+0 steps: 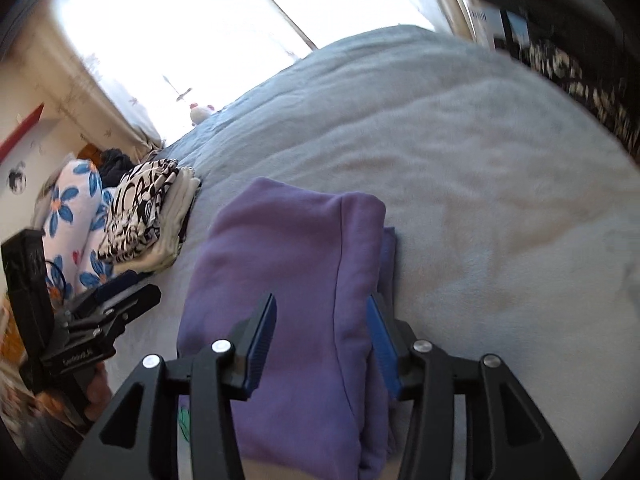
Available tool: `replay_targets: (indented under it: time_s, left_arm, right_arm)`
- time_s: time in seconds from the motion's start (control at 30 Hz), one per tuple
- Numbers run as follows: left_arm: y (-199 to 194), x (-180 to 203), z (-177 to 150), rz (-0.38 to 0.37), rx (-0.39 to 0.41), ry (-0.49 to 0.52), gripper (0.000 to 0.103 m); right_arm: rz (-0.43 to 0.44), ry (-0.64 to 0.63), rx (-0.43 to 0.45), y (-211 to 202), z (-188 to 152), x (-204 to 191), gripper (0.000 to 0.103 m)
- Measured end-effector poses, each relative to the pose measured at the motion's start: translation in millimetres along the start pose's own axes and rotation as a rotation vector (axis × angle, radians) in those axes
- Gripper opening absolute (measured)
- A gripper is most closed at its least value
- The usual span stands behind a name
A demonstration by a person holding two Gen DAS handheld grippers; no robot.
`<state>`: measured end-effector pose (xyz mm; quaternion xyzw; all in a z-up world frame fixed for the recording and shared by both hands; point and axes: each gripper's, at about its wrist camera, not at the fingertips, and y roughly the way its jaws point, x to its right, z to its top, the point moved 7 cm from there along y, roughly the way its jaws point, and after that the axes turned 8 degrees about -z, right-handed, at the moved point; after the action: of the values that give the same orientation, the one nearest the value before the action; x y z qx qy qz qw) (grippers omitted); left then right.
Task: Fold large clothes
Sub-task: 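Open both tools and move them to the folded hoodie's sides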
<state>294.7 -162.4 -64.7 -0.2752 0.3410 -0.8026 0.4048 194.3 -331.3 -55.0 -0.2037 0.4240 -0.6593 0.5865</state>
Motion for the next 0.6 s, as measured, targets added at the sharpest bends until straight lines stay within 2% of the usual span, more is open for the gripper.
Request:
replay_targets:
  time_s: [0.13, 0.2, 0.27, 0.3, 0.5, 0.6]
  left_arm:
    - [-18, -1, -15, 0.021, -0.009, 0.014, 0.09]
    - [-24, 0, -22, 0.026, -0.017, 0.027, 0.09]
    - [-28, 2, -28, 0.017, -0.038, 0.044, 0.09]
    - [-29, 3, -32, 0.018, -0.05, 0.048, 0.09]
    - [-27, 4, -44, -0.014, -0.099, 0.028, 0.09]
    - [-20, 4, -48, -0.048, -0.127, 0.015, 0.09]
  right_arm:
    - [-0.086, -0.128, 0.106, -34, -9, -10, 0.048]
    - [-0.11, -0.157, 0.134, -44, -10, -11, 0.054]
    - [-0.124, -0.167, 0.158, -55, -11, -9, 0.07]
    - [-0.13, -0.166, 0.165, -59, -11, -6, 0.072]
    - [-0.162, -0.152, 0.114, -62, -18, 13, 0.074]
    - [-0.087, -0.109, 0.031, -50, -26, 20, 0.074]
